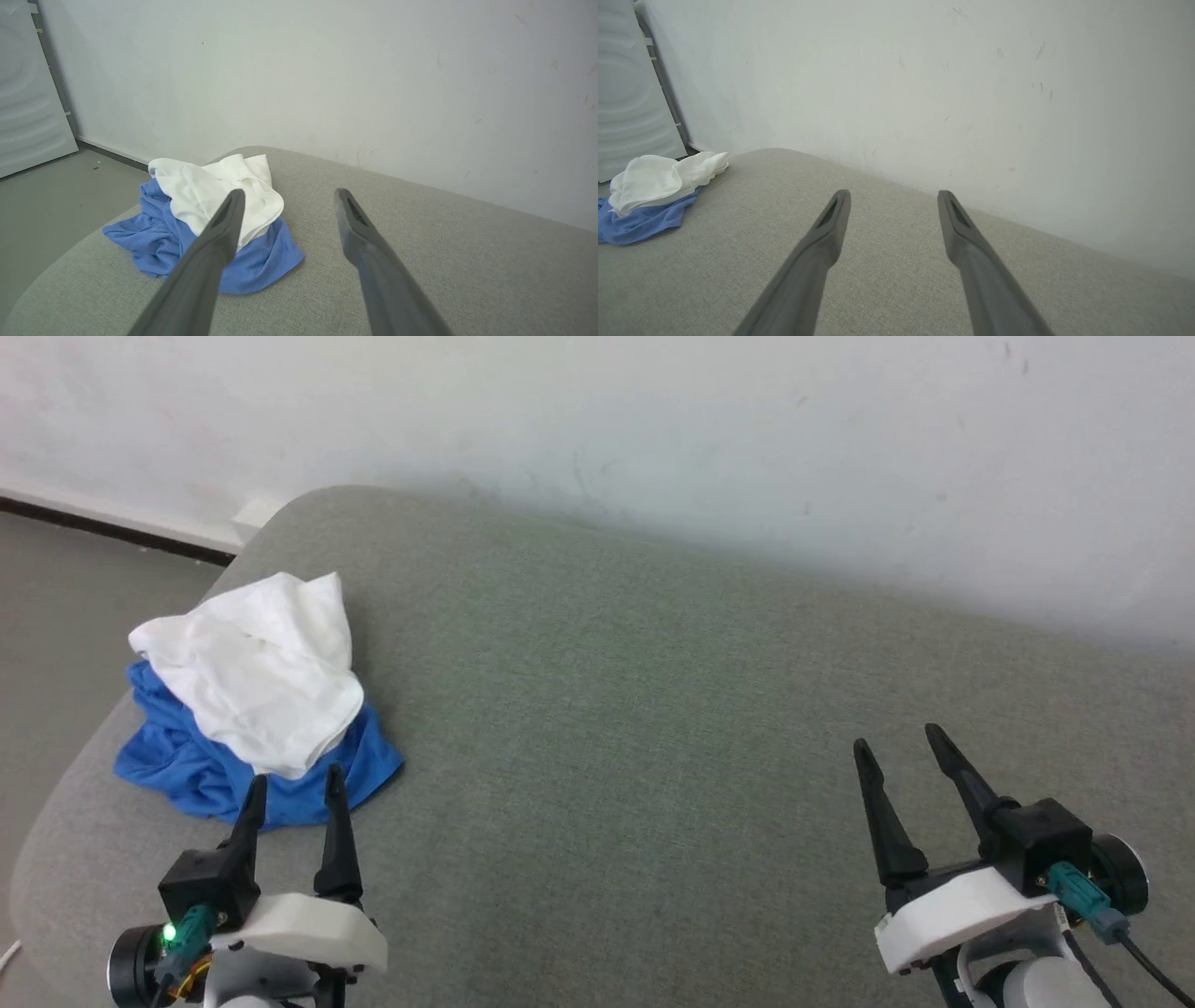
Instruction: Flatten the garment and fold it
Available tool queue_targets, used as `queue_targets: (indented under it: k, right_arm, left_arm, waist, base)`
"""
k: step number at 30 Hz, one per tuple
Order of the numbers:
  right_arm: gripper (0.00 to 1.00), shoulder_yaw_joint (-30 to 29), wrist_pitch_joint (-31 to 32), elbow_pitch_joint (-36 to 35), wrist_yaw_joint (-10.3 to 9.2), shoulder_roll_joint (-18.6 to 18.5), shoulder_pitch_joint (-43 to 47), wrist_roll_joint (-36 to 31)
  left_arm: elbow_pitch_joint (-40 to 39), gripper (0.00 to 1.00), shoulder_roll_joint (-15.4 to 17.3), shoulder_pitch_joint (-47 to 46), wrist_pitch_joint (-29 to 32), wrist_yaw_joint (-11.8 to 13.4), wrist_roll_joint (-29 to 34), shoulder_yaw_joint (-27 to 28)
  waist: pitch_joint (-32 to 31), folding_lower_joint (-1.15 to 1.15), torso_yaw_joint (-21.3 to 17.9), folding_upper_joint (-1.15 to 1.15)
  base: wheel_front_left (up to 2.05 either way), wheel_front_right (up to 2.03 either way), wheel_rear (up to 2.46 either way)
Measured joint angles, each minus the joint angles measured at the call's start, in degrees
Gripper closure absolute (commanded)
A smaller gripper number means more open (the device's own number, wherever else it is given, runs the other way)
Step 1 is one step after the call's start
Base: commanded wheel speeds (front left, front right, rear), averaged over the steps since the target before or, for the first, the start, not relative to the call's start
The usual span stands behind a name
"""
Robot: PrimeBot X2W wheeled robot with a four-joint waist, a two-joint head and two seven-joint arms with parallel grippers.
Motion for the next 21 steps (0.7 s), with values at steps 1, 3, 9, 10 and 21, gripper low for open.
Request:
queue_targets:
  k: [1, 3, 9, 10, 21]
  right_arm:
    - [0.00, 0.0, -0.1, 0.0, 0.00, 0.0, 0.0, 0.0]
    - [0.00, 0.1, -0.1, 0.0, 0.00, 0.0, -0.3, 0.2]
    - [0.00, 0.3, -0.6, 0.1, 0.00, 0.0, -1.0, 0.4]
    - [0.00, 0.2, -0.9, 0.0, 0.00, 0.0, -1.2, 0.2]
    - [0.00, -0.3, -1.2, -1.5, 0.01, 0.0, -3.3, -1.2]
  left_arm:
    - [0.2, 0.00, 0.0, 0.0, 0.0, 0.0, 0.0, 0.1]
    - [0.6, 0.00, 0.0, -0.2, -0.2, -0.4, -0.3, 0.3]
    - [2.8, 0.00, 0.5, -4.3, -1.0, -1.6, -0.7, 1.3]
    - [3.3, 0.00, 0.7, -5.4, -1.1, -2.0, -0.9, 1.4]
    - [15.9, 0.00, 7.0, -21.8, 3.4, -4.3, -7.6, 4.3]
  waist:
    - [0.1, 0.00, 0.3, 0.00]
    - [0.4, 0.00, 0.9, 0.00]
    - [1.8, 0.00, 2.1, 0.00]
    - [2.1, 0.00, 2.2, 0.00]
    - [6.5, 0.01, 1.8, 0.00]
  base:
    - [0.00, 0.00, 0.00]
    - [0.00, 0.00, 0.00]
    - [0.00, 0.00, 0.00]
    - [0.00, 0.00, 0.00]
    - [0.00, 0.00, 0.00]
